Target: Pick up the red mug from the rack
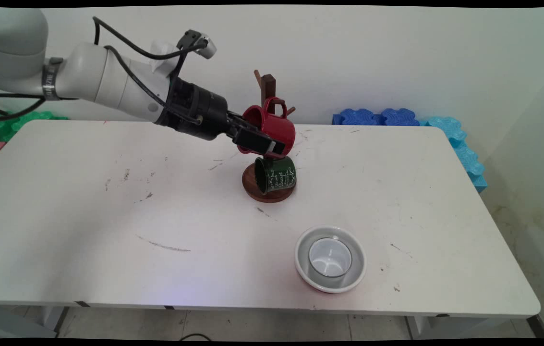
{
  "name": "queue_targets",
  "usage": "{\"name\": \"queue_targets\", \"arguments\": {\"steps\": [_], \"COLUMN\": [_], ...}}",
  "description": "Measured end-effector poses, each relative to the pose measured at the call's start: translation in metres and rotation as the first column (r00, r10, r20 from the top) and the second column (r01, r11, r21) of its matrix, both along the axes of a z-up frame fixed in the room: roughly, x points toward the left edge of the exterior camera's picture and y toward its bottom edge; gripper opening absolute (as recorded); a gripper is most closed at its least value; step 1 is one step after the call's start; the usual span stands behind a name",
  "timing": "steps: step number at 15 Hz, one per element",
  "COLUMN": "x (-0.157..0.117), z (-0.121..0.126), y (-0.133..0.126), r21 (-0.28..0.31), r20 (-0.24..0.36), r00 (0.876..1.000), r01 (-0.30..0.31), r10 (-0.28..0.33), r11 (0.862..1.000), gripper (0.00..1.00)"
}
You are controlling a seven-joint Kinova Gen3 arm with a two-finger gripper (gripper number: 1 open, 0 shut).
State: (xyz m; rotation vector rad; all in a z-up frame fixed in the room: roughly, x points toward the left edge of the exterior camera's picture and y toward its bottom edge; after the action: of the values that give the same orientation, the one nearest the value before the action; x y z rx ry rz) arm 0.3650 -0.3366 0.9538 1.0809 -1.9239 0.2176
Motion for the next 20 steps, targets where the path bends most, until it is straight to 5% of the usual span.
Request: {"name": "queue_targets", "arguments": {"steps": [15,16,20], "x": [0.0001,0.0002,0.0013], "z": [-0.0053,-0.0055,-0.0055], "y": [-0.0007,-0.001,-0.0029], "r21": [-0.015,-0.015,-0.019], "r20": [-0.011,-0.011,-0.005], "r00": [0.999,0.999,0.998], "r01": [-0.05,-0.052,-0.058], "r10": [0.05,0.052,0.058], "r11": [0.999,0.999,0.998], "gripper": [1.0,0.0,0.0]}}
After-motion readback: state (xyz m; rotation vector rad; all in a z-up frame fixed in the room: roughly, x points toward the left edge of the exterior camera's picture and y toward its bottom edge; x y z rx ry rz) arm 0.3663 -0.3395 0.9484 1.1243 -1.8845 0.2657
